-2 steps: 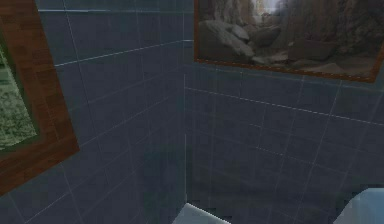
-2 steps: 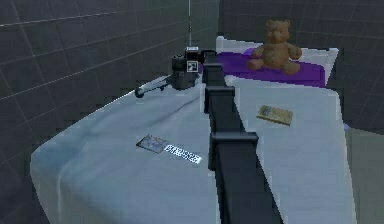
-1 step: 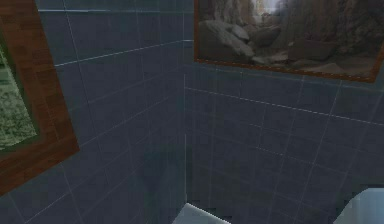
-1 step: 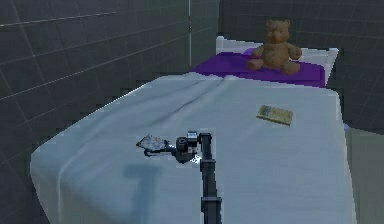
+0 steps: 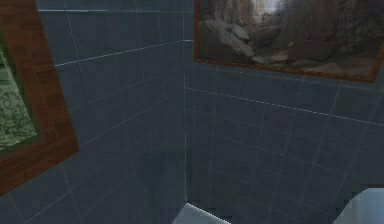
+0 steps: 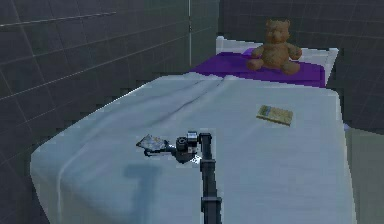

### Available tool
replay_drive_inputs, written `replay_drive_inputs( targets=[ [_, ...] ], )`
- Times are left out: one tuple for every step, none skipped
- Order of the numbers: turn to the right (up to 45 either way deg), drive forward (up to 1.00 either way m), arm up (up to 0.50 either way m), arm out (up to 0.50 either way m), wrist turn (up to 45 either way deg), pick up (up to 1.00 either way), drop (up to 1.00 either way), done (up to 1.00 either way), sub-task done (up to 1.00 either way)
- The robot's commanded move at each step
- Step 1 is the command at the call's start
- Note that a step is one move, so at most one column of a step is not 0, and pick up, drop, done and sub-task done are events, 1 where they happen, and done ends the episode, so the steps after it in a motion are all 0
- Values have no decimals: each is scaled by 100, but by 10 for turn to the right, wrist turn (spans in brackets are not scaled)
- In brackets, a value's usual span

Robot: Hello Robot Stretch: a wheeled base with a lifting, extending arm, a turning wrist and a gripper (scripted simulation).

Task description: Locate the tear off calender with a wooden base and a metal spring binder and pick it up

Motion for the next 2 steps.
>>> replay_drive_inputs(
  targets=[
    [0,0,10,0,0,0,0,0,0],
    [0,0,0,0,0,0,0,100,0]
  ],
)
